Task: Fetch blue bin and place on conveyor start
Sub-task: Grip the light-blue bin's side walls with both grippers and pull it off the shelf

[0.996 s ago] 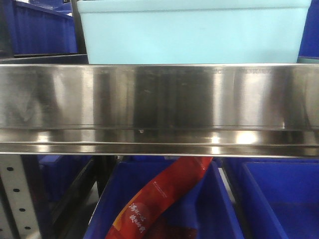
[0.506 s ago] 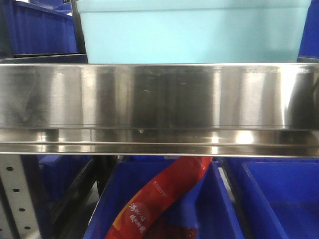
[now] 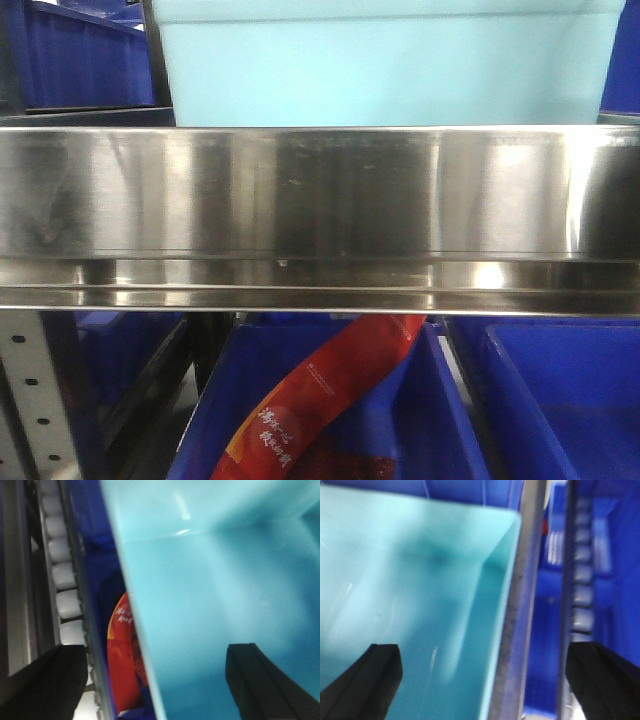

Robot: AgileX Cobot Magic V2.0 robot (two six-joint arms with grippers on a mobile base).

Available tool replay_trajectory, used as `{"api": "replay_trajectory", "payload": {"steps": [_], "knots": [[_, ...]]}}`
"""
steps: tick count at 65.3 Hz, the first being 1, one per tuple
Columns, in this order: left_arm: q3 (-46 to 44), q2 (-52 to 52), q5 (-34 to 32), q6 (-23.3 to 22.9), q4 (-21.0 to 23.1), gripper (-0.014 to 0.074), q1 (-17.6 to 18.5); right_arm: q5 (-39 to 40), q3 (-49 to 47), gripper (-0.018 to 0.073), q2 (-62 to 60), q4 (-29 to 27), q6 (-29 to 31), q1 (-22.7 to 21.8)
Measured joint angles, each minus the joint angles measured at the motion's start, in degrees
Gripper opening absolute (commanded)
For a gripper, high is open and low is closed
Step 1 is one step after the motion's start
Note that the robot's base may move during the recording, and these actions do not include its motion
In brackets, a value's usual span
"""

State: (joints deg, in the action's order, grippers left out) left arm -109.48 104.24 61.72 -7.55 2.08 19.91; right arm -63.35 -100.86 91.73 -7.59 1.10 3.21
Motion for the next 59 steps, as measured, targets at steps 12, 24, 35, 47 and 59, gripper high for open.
{"api": "replay_trajectory", "payload": {"steps": [12,24,35,47,59], "knots": [[0.0,3.7,-0.8,-0.1,0.5,0.0464,0.0,0.0,-0.1,0.0570,5.9,-1.0,0.0,0.2],[0.0,5.7,-2.8,-0.1,1.3,0.0458,0.0,0.4,-0.1,0.0563,10.1,-1.0,-0.1,0.2],[-0.1,7.0,-3.4,-0.1,1.5,0.0353,0.0,1.1,-0.1,0.0382,12.3,-1.1,-0.1,0.2],[-0.2,7.9,-2.8,-0.3,1.4,0.0001,0.0,1.2,-0.2,-0.0056,13.1,-0.7,0.0,0.2],[-0.2,7.9,-2.5,-0.9,0.8,-0.0111,-0.4,1.6,-0.2,-0.0153,13.1,-0.5,-1.1,0.0]]}}
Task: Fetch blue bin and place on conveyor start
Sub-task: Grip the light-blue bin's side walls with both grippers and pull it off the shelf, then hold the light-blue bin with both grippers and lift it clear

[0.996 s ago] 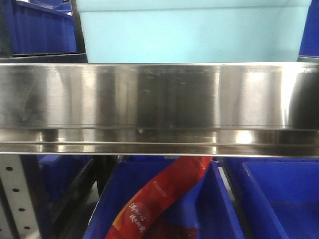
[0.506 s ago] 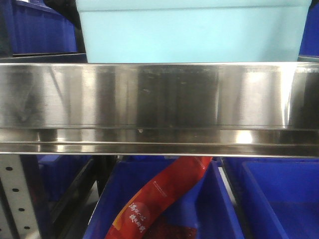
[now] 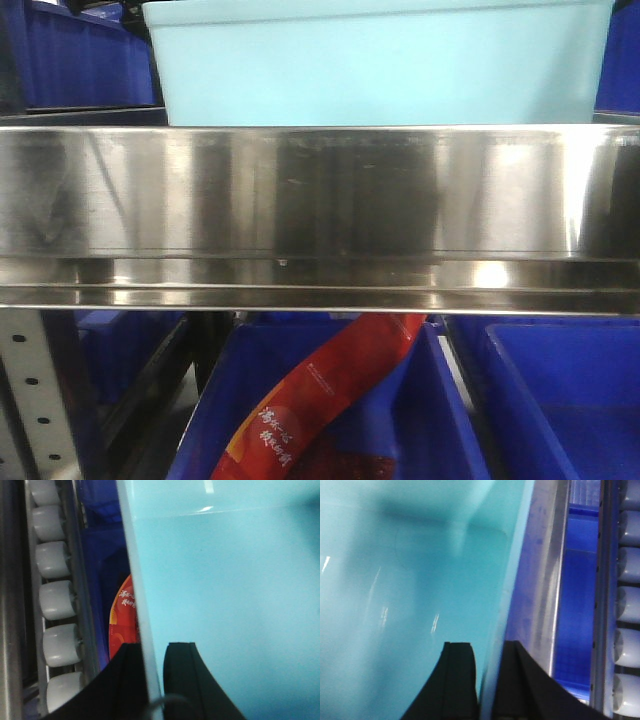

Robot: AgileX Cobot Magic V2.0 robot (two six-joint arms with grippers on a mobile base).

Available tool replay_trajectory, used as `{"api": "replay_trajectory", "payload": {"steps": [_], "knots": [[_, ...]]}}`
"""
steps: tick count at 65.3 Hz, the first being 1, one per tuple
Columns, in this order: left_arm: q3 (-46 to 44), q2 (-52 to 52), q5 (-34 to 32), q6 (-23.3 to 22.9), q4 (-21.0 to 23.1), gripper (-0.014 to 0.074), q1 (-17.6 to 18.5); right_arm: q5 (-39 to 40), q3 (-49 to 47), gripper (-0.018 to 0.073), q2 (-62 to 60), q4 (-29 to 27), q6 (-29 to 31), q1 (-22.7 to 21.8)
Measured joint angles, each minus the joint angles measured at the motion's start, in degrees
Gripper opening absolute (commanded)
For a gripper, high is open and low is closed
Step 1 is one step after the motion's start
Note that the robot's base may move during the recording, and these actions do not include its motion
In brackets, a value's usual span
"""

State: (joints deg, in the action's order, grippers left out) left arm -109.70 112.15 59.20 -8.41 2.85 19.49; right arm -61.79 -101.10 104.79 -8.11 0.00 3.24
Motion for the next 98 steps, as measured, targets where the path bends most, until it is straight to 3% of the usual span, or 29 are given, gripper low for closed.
{"api": "replay_trajectory", "payload": {"steps": [19,37,52,62,79,98], "knots": [[-0.1,-1.7,1.8,-0.2,0.1,-0.0111,0.0,-1.1,0.0,-0.0153,-2.4,0.0,0.0,0.0],[-0.1,-11.4,3.7,-0.3,0.2,-0.0111,0.0,-2.0,0.0,-0.0153,-12.7,-0.6,-0.3,0.2],[-0.1,-21.2,5.5,-0.6,-0.5,-0.0111,2.1,-4.2,0.0,-0.0153,-21.9,-0.8,-0.6,0.9],[-0.3,-25.4,10.1,-0.8,-2.9,-0.0111,3.8,-5.6,0.0,-0.0153,-26.2,-0.9,-0.6,2.4],[0.9,-27.1,12.4,-1.3,-5.9,-0.0111,4.0,-5.9,1.1,-0.0153,-26.9,-0.3,-0.7,6.3],[6.4,-27.2,12.5,-1.6,-6.1,-0.0111,4.0,-5.1,2.9,-0.0153,-26.3,0.0,-0.8,6.6]]}}
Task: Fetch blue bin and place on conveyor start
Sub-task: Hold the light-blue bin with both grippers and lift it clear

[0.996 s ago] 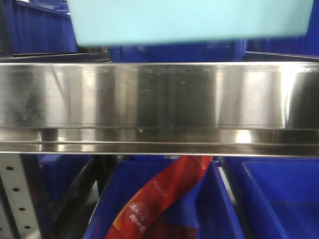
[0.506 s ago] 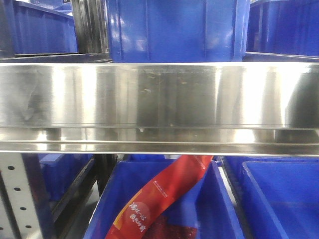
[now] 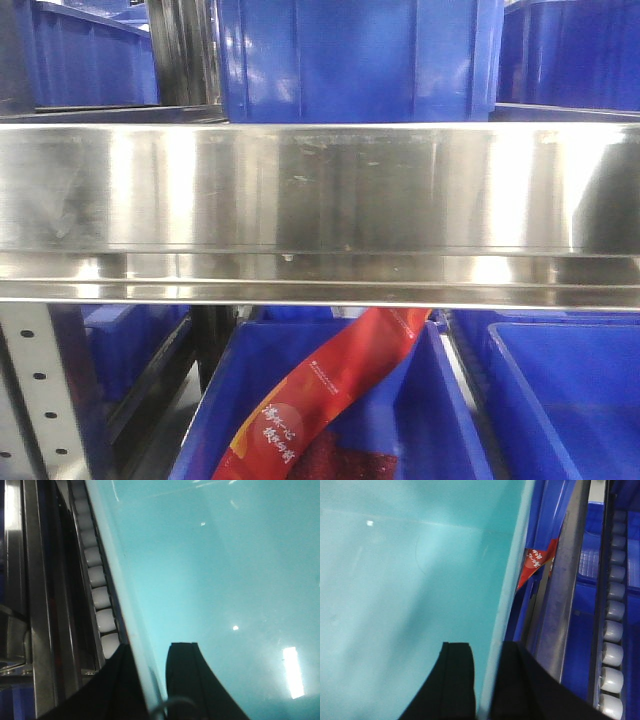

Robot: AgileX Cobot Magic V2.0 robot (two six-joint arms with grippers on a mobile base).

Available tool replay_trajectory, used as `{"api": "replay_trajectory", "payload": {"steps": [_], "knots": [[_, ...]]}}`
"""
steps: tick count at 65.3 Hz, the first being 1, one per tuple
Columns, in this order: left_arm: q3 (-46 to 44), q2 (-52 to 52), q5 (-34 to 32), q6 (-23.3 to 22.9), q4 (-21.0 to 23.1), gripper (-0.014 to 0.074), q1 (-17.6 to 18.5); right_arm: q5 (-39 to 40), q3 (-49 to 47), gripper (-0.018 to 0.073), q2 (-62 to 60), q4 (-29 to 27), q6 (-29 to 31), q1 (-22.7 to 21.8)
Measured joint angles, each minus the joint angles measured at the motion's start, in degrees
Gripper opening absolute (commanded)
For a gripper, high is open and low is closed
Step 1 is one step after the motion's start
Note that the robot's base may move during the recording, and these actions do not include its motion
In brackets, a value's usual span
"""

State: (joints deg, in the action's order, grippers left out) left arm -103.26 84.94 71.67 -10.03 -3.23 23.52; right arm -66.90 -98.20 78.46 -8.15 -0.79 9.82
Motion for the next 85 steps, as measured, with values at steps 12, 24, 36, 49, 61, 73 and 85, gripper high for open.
{"api": "replay_trajectory", "payload": {"steps": [12,24,36,49,61,73,85], "knots": [[0.0,0.0,0.0,-0.1,0.2,-0.0111,0.0,0.2,0.0,-0.0153,0.0,0.0,0.0,0.0],[0.0,0.0,-0.4,-0.1,0.6,-0.0111,0.0,0.3,0.0,-0.0153,0.4,0.1,0.0,0.0],[0.0,0.0,-0.6,-0.1,0.3,-0.0111,0.0,0.6,0.0,-0.0153,1.6,0.2,0.1,0.0],[0.0,0.0,-0.8,-0.1,0.2,-0.0111,0.0,0.6,0.0,-0.0153,1.7,0.2,0.2,0.0],[0.0,0.0,-2.0,-0.1,-0.1,-0.0111,0.0,1.7,0.0,-0.0153,1.7,0.2,0.2,0.0],[0.0,0.0,-4.7,-0.1,-0.6,-0.0111,0.0,3.5,0.0,-0.0153,1.7,0.6,0.2,0.0],[0.0,0.0,-8.6,-0.1,-0.9,-0.0111,0.0,4.7,0.0,-0.0153,1.7,1.3,0.2,0.0]]}}
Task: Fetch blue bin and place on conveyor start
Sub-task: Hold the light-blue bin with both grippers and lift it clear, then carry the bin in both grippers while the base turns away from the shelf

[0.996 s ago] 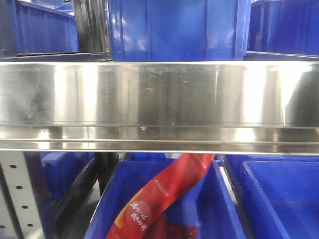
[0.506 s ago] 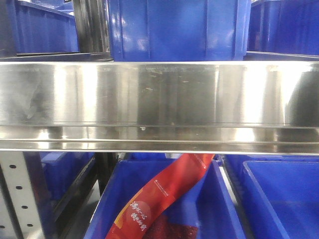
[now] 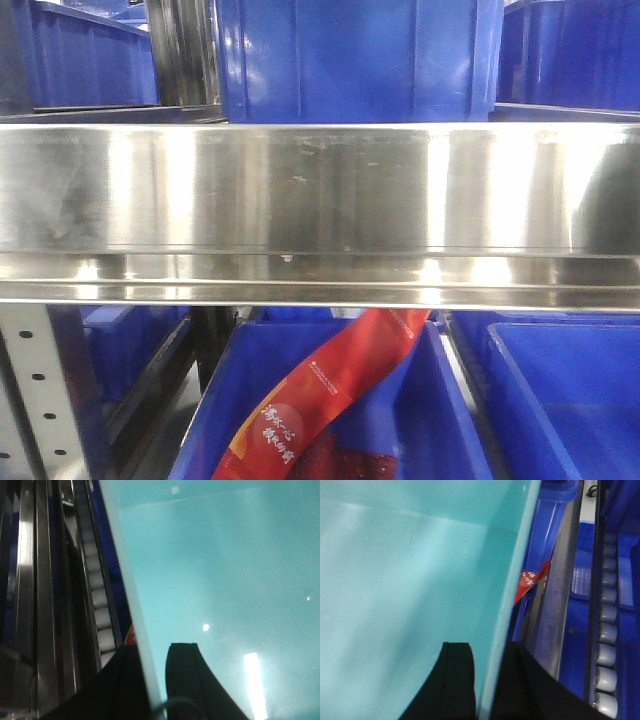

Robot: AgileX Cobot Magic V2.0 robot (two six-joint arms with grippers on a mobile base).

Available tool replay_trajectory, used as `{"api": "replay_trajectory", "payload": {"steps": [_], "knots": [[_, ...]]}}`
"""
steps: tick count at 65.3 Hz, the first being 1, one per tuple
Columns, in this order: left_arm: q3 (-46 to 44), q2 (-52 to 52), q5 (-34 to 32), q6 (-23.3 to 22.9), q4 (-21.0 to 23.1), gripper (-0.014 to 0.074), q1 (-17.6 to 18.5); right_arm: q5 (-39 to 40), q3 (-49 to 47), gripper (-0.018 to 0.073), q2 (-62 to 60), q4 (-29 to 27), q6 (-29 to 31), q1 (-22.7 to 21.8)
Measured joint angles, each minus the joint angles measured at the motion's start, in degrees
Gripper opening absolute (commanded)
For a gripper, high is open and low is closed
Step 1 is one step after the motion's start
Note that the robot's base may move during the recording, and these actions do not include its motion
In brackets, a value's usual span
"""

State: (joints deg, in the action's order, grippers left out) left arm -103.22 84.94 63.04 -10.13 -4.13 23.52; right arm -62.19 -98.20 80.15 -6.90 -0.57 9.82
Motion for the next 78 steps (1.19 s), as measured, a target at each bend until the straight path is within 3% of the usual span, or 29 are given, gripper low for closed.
{"api": "replay_trajectory", "payload": {"steps": [48,78], "knots": [[0.1,0.0,-18.3,0.8,-1.0,-0.0111,-0.1,0.4,0.0,-0.0153,0.0,0.9,-0.6,-0.1],[0.2,0.0,-20.2,1.1,-1.3,-0.0111,-0.1,0.4,0.0,-0.0153,0.0,0.4,-0.6,-0.1]]}}
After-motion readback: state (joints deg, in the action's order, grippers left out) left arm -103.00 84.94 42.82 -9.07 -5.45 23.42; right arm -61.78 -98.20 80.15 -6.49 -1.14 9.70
